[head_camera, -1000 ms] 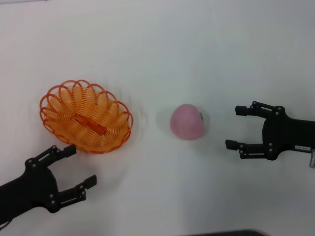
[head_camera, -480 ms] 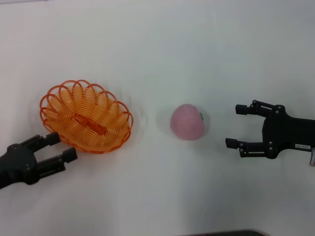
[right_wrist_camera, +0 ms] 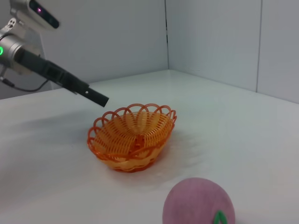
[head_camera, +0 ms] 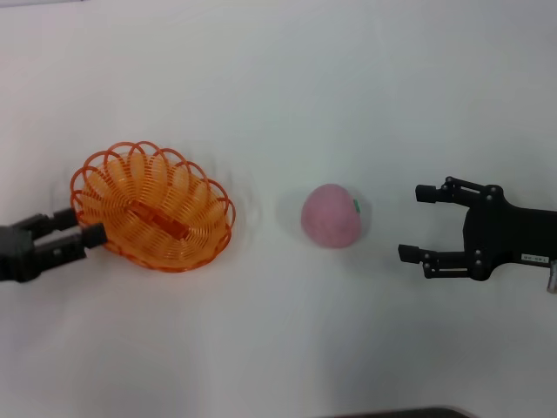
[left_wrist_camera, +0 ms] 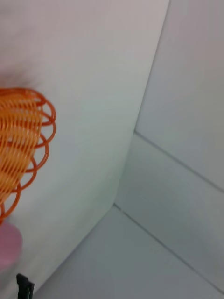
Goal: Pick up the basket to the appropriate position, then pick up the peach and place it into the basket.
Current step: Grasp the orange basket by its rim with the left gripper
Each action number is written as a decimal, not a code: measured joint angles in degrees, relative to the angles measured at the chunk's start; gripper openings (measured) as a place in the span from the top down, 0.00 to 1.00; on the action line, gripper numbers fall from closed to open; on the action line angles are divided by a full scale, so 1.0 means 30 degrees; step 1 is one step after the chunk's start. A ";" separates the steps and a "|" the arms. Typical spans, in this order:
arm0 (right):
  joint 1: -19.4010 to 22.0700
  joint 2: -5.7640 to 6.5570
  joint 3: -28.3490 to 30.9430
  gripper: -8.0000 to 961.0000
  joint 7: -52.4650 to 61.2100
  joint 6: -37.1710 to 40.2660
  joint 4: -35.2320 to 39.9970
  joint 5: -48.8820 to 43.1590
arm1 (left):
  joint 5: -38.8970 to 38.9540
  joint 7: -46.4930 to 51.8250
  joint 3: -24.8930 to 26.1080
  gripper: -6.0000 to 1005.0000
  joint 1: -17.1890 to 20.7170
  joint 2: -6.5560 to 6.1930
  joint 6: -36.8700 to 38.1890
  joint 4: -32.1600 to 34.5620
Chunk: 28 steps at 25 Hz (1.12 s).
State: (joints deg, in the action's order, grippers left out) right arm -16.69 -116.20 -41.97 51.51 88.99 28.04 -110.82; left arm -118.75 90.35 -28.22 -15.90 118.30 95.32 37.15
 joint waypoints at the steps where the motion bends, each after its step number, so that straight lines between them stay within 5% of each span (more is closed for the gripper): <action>1: -0.0007 0.0015 -0.0005 0.04 0.0030 -0.0003 0.0000 -0.0001 | -0.0076 0.0435 -0.0069 0.15 -0.0090 0.0019 -0.0059 0.0417; 8: -0.0185 0.0054 -0.0005 0.04 0.0092 -0.0016 -0.0001 -0.0086 | -0.2559 0.2778 -0.0349 0.16 -0.1581 0.0091 -0.0630 0.2492; 18: -0.0300 0.0087 0.0101 0.04 0.0088 -0.0016 0.0000 -0.0267 | -0.5336 0.4787 -0.0746 0.17 -0.3471 0.1019 -0.0856 0.6500; 28: -0.0335 0.0095 0.0138 0.04 0.0086 0.0043 0.0033 -0.0267 | -0.7608 0.7056 -0.2303 0.18 -0.4690 0.1196 -0.2851 0.7583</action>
State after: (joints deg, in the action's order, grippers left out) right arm -17.69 -115.92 -41.56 51.77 89.12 28.14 -111.63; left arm -141.57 111.52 -35.13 -29.97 121.89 86.77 59.90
